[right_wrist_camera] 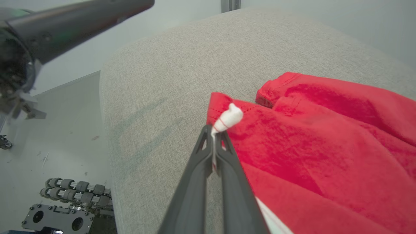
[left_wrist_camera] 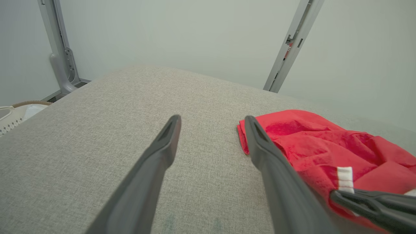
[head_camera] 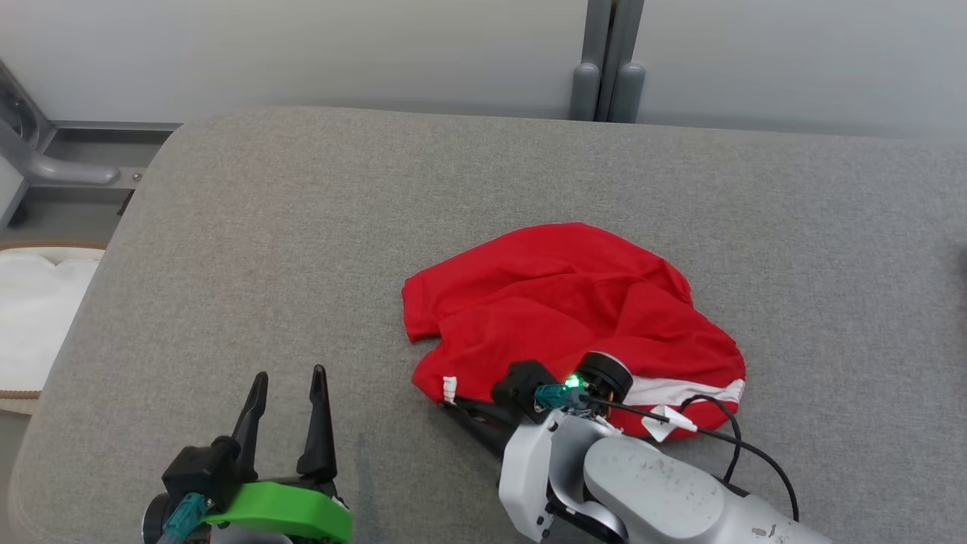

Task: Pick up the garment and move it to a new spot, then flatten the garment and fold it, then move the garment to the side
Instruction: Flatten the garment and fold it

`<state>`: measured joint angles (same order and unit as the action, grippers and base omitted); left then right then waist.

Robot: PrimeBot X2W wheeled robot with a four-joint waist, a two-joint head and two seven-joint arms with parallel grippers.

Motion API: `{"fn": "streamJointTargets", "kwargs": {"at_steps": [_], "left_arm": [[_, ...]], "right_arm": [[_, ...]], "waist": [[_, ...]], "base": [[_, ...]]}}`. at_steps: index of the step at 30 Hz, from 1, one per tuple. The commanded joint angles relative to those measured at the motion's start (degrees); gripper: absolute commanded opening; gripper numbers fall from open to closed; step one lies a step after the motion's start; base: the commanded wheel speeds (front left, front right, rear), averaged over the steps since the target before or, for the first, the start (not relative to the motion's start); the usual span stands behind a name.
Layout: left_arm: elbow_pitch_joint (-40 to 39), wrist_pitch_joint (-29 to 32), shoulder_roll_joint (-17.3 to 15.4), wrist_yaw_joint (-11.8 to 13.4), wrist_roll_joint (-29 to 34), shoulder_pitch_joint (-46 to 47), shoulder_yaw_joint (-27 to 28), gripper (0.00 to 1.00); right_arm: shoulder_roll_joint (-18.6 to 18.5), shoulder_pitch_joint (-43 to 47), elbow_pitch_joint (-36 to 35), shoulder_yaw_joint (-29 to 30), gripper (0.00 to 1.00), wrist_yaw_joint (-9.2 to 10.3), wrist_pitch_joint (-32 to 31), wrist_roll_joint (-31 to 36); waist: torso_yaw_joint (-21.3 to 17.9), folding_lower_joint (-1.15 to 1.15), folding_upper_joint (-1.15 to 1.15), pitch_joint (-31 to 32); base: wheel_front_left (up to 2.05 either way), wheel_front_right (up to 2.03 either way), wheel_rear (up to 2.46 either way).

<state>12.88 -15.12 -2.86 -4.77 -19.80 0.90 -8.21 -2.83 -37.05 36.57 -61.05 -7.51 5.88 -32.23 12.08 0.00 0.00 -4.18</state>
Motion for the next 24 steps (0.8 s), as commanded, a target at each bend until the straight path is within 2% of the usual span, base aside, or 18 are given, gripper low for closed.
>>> {"fn": "streamJointTargets", "kwargs": {"at_steps": [1, 6, 11, 17, 24], "left_arm": [[-0.18, -0.01, -0.09, 0.12, -0.18, 0.25, -0.17, 1.0], [-0.27, -0.01, -0.08, 0.35, -0.84, 1.58, -1.81, 1.0], [-0.36, -0.01, -0.09, 0.75, -0.99, 2.15, -3.23, 1.0], [-0.35, -0.01, -0.09, 1.05, -0.84, 2.08, -4.07, 1.0], [-0.17, 0.0, -0.09, 1.18, -0.41, 1.62, -5.04, 1.0]], "right_arm": [[-0.14, 0.25, -0.62, -0.21, 1.0, 0.06, 0.94, 0.22], [-0.24, -0.6, -1.33, -0.38, 1.0, 0.07, 3.31, 0.49], [-0.21, -1.6, -0.86, 2.83, 1.0, 0.07, 5.71, 1.26], [-0.2, -1.18, 1.77, 11.39, 1.0, 0.07, 8.32, 4.24], [-0.19, 2.92, 3.79, 27.15, 1.0, 0.07, 9.26, 11.07]], "waist": [[-0.07, 0.0, 0.0, -0.14], [-0.39, 0.0, 0.0, -0.42], [-1.63, 0.0, 0.0, -0.01], [-3.5, 0.0, 0.0, 1.17], [-6.18, 0.0, 0.0, 2.78]], "base": [[0.0, 0.0, 0.0], [0.0, 0.0, 0.0], [0.0, 0.0, 0.0], [0.0, 0.0, 0.0], [0.0, 0.0, 0.0]]}}
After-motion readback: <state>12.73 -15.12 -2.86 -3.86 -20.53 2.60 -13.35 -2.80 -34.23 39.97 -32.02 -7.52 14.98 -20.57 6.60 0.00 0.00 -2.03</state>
